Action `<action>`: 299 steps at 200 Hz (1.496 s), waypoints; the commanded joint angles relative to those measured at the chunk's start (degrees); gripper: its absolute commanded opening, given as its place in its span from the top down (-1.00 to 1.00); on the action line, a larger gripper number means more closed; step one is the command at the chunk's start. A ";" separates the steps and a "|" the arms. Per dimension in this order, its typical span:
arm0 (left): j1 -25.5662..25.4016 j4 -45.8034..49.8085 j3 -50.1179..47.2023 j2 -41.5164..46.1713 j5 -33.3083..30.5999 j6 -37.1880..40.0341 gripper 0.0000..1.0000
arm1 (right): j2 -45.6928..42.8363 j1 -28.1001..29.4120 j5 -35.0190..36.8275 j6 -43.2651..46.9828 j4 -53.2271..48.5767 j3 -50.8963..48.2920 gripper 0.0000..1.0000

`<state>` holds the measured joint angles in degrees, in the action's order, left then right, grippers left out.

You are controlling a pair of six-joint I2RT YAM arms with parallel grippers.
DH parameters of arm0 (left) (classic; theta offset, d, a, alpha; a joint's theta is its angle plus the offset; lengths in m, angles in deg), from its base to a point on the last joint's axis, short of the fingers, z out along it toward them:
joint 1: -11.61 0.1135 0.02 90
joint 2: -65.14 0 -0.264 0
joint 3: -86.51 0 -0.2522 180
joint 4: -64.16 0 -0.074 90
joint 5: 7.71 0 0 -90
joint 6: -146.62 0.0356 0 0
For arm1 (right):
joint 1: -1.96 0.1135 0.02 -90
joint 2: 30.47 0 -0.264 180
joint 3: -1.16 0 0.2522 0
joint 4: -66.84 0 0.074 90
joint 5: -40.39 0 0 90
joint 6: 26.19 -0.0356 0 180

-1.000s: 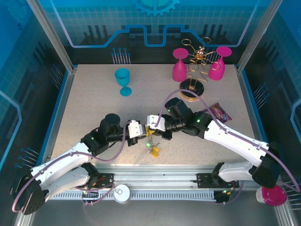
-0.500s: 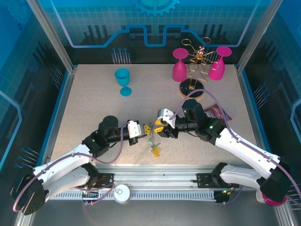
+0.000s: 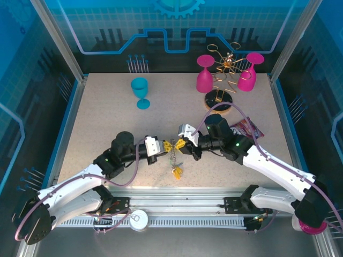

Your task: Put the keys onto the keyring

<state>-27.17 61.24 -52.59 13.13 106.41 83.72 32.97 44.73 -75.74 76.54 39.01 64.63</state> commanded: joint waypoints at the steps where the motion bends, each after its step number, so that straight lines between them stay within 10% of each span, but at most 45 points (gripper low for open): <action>1: 0.25 -4.29 -0.75 1.49 3.04 -0.02 1.00 | 0.31 -0.57 0.02 -0.79 -0.55 0.13 1.00; 69: 0.16 -8.80 -2.16 2.38 5.75 3.24 1.00 | 6.31 -1.69 -4.34 -3.84 -4.55 4.38 1.00; 105: 0.16 -8.27 -2.15 2.26 3.74 4.03 1.00 | 4.30 -2.25 -3.25 -3.54 -3.19 3.82 0.44; 158: 0.18 -9.05 -2.23 1.55 4.57 2.47 1.00 | -0.17 -2.10 -5.42 0.49 7.18 -2.15 0.25; 299: 0.19 -10.63 -1.83 0.25 3.92 -0.91 1.00 | 3.68 -1.41 -12.07 3.95 13.36 -2.23 1.00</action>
<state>-26.58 54.96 -55.39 13.70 109.10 84.31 35.70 42.89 -84.35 79.51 48.69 62.25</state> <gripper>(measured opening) 0.051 0.057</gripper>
